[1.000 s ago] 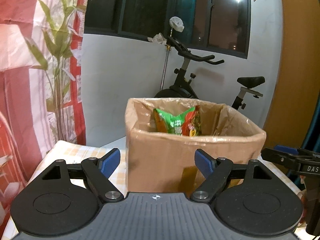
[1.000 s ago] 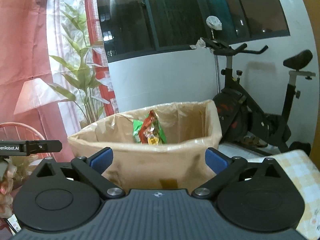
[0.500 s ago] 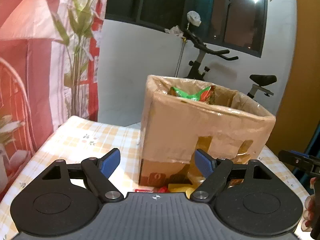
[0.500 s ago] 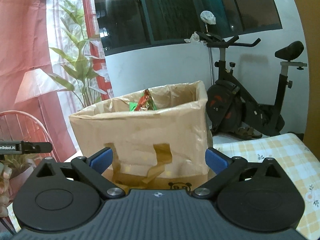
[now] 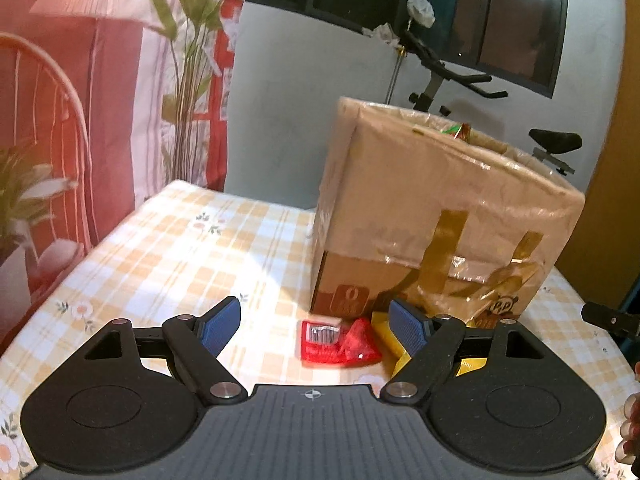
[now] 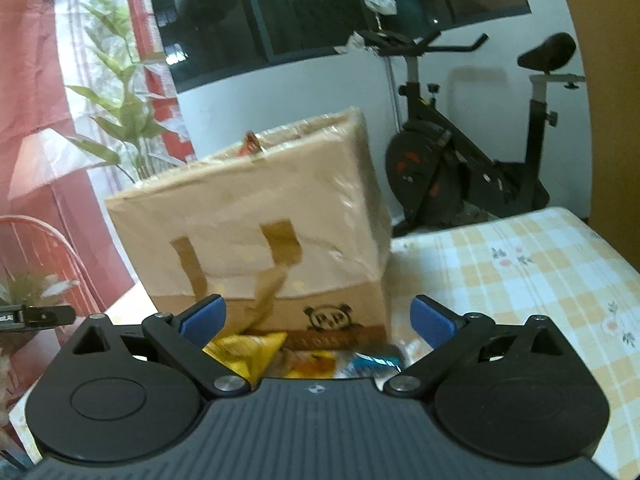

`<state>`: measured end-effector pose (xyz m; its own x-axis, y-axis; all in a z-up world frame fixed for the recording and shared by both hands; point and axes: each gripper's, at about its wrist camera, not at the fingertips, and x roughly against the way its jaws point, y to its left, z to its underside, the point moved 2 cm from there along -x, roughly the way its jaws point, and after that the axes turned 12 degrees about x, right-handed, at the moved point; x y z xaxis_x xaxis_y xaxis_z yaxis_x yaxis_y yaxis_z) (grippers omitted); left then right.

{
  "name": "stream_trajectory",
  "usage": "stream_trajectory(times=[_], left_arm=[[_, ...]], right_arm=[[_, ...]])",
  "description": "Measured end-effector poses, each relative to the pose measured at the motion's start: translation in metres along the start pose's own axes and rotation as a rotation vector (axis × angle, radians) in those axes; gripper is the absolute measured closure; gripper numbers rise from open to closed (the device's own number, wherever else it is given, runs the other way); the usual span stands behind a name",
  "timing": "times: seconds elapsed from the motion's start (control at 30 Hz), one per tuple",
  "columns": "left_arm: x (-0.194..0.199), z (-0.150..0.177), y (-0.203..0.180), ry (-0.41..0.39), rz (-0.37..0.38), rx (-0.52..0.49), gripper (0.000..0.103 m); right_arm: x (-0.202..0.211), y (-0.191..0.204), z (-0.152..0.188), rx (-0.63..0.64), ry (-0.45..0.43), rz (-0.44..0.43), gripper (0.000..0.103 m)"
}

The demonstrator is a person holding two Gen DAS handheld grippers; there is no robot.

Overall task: Organize snacks
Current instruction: 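Move both tools back from the box toward the snack pile, then grasp the yellow chip bag with the left tool while the right tool grasps the orange candy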

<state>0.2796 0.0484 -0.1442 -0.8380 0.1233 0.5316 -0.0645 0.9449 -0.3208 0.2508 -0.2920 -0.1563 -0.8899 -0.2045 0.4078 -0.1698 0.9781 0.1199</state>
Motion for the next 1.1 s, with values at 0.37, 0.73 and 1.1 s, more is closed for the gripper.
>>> stream_trajectory(times=[0.37,0.73,1.1], left_arm=[[-0.020,0.015,-0.010,0.077,0.037,-0.009,0.021],[-0.067,0.033,-0.066,0.211,0.170,-0.038,0.017],[-0.118,0.043,-0.095,0.292,0.086,-0.081,0.012]], right_arm=[[-0.013,-0.003,0.025,0.022,0.093,0.020,0.007],[-0.023,-0.001,0.033,0.052,0.127,0.022,0.012],[-0.025,-0.012,0.043,0.019,0.146,0.031,0.016]])
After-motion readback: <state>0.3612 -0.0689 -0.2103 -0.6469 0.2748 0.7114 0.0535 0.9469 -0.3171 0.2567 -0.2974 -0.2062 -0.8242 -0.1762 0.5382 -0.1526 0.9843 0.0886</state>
